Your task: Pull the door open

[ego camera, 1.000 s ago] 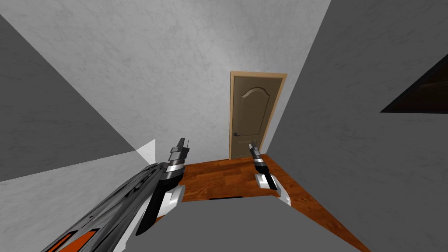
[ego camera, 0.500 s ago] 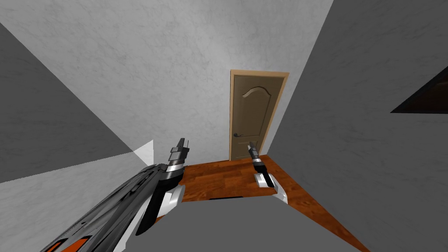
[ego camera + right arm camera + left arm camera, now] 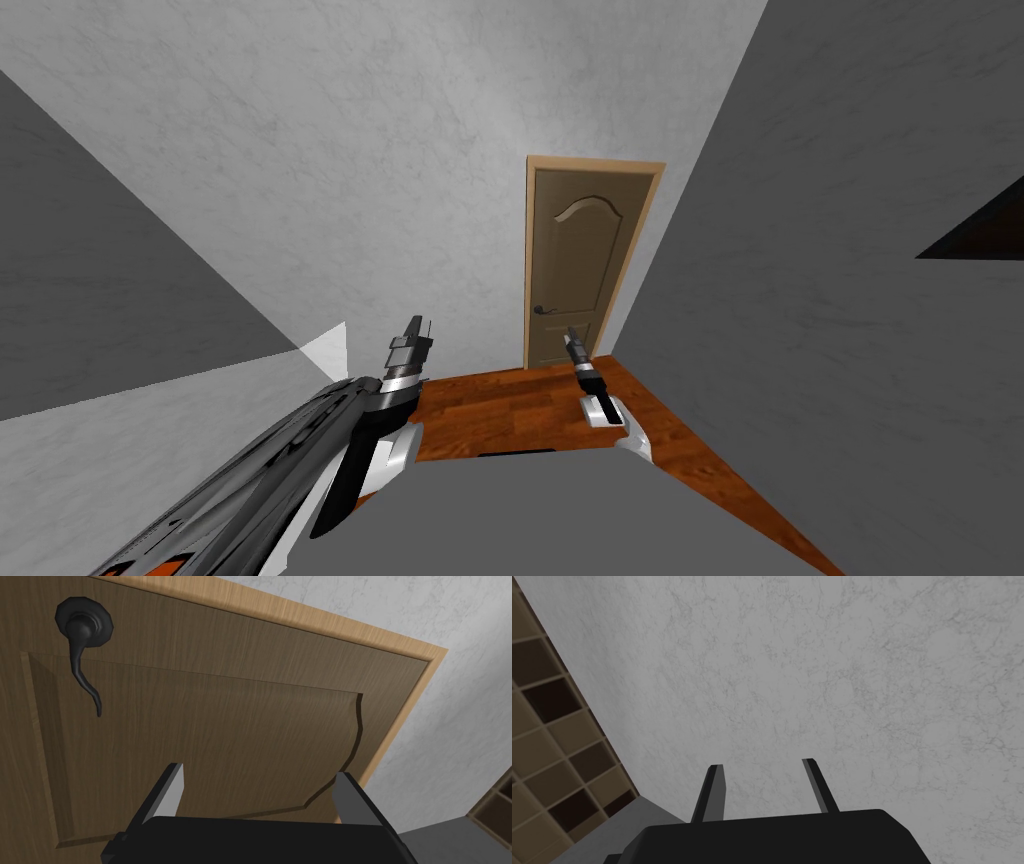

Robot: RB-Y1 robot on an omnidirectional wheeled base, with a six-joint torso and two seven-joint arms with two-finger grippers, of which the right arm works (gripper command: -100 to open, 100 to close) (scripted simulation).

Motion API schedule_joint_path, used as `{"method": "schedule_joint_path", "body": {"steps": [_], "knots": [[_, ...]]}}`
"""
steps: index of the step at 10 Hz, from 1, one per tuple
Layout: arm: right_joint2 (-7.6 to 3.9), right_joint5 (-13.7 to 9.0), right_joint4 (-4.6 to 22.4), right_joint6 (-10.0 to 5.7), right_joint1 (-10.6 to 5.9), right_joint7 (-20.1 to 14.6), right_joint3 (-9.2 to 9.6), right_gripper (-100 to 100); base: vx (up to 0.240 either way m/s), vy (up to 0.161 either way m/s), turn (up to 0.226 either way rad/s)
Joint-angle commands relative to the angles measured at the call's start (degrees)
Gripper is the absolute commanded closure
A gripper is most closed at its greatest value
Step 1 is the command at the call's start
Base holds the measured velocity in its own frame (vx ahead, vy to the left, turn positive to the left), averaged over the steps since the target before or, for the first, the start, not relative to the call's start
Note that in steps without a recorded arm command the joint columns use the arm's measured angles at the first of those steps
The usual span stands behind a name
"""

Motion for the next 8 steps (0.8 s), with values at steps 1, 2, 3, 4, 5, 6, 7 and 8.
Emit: {"method": "schedule_joint_path", "body": {"steps": [1, 2, 3, 4, 5, 6, 7, 8], "knots": [[-0.54, 0.7, 2.9, -0.22, -1.78, -1.0, -0.19, -100, 0.072, -0.007, 0.001], [-0.54, 0.7, 3.8, -0.22, -1.78, -1.0, -0.19, -100, 0.058, -0.005, 0.002], [-0.81, 1.1, 5.2, -0.39, -2.80, -1.5, -0.28, -100, 0.061, -0.012, 0.001], [-0.81, 1.1, 6.1, -0.39, -2.80, -1.5, -0.28, -100, 0.050, -0.011, 0.003], [-1.07, 1.6, 8.4, -0.55, -3.82, -2.1, -0.36, -100, 0.053, -0.022, -0.002], [-1.34, 2.1, 10.6, -0.71, -4.85, -2.7, -0.44, -100, 0.077, -0.018, 0.004], [-1.58, 2.5, 12.4, -0.87, -5.81, -3.2, -0.52, -100, 0.095, -0.007, 0.003], [-1.58, 2.5, 12.8, -0.87, -5.81, -3.2, -0.52, -100, 0.073, -0.008, 0.000]]}}
